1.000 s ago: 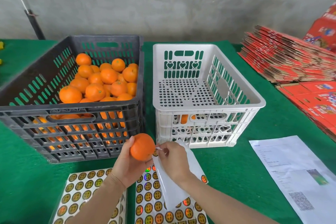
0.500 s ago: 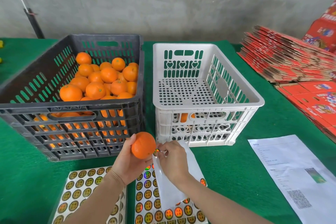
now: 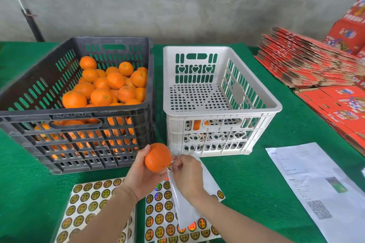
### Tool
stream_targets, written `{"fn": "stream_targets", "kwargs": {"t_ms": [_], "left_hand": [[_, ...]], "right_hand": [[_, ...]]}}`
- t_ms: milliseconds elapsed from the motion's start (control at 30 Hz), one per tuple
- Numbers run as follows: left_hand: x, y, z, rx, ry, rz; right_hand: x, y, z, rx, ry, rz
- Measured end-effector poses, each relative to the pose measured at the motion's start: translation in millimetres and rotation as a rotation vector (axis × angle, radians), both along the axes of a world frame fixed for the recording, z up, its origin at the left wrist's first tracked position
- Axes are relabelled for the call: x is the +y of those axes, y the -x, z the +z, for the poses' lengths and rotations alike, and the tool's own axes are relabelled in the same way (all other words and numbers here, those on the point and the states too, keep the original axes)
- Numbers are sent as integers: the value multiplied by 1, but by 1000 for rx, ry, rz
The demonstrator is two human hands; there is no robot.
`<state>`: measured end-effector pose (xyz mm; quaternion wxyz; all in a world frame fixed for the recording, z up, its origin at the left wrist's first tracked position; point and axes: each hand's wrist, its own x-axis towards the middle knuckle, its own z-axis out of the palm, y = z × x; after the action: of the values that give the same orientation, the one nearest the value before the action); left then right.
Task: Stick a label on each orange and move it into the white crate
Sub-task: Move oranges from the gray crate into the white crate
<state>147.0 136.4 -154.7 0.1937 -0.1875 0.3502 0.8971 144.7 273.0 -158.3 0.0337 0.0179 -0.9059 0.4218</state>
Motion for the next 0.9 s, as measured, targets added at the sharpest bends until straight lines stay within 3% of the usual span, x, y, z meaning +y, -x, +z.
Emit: {"fn": "stream_targets", "kwargs": {"t_ms": [133,267,467,600,733,900], "left_hand": [[2,3,-2,-26,21,4],[-2,3,3,-39,75,-27],[-13,-1,14,138,534,-54],[-18,-6,29,292,513,-144],[-18,-8,37,349,484,-190],[-12,-12,45,344,454,-193]], "right_hand": [[1,-5,1,-12,-55,10],[8,-10,2,-99,27,21],[24,-1,24,-289,354,-1],[33,4,63,-280,512,174],[35,5,91,-233,434,417],[36,5,104,-140,262,521]]}}
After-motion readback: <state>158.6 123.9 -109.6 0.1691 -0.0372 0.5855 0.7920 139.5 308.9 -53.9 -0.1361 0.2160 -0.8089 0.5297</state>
